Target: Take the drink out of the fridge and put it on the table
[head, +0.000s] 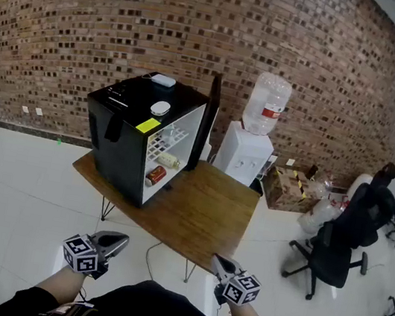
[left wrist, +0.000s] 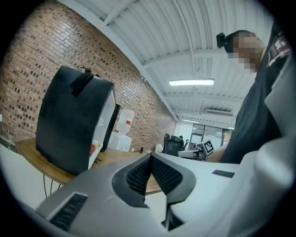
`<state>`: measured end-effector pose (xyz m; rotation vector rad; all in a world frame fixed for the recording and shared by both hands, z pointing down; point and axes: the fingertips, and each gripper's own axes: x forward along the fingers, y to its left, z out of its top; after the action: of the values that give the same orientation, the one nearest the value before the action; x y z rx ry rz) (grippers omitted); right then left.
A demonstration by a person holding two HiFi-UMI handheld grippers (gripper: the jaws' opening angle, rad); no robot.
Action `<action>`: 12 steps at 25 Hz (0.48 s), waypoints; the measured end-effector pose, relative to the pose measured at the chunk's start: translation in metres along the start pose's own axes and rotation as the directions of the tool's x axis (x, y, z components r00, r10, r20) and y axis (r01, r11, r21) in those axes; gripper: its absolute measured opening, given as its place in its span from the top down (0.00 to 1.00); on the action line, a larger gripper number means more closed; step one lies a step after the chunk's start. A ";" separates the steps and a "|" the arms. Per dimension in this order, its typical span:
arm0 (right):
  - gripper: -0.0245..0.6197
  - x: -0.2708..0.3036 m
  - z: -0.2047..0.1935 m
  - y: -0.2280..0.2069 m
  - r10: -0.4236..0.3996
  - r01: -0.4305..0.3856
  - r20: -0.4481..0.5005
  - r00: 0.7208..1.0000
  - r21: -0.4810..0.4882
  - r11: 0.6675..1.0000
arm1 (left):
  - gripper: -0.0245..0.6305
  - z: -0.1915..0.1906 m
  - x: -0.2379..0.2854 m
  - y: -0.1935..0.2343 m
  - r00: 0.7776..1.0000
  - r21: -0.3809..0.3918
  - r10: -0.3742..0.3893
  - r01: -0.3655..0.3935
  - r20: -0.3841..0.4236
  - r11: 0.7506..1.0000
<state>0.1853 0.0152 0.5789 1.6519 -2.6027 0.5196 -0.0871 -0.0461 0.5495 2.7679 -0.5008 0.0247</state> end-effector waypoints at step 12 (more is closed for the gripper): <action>0.89 0.007 0.018 -0.055 0.015 -0.018 -0.047 0.999 -0.070 0.997 | 0.97 0.015 0.043 0.003 0.999 0.026 0.028 -0.029 0.020 0.999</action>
<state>0.2336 -0.0174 0.5775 1.5795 -2.5721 0.4556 -0.0484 -0.0685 0.5391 2.7890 -0.5491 0.0103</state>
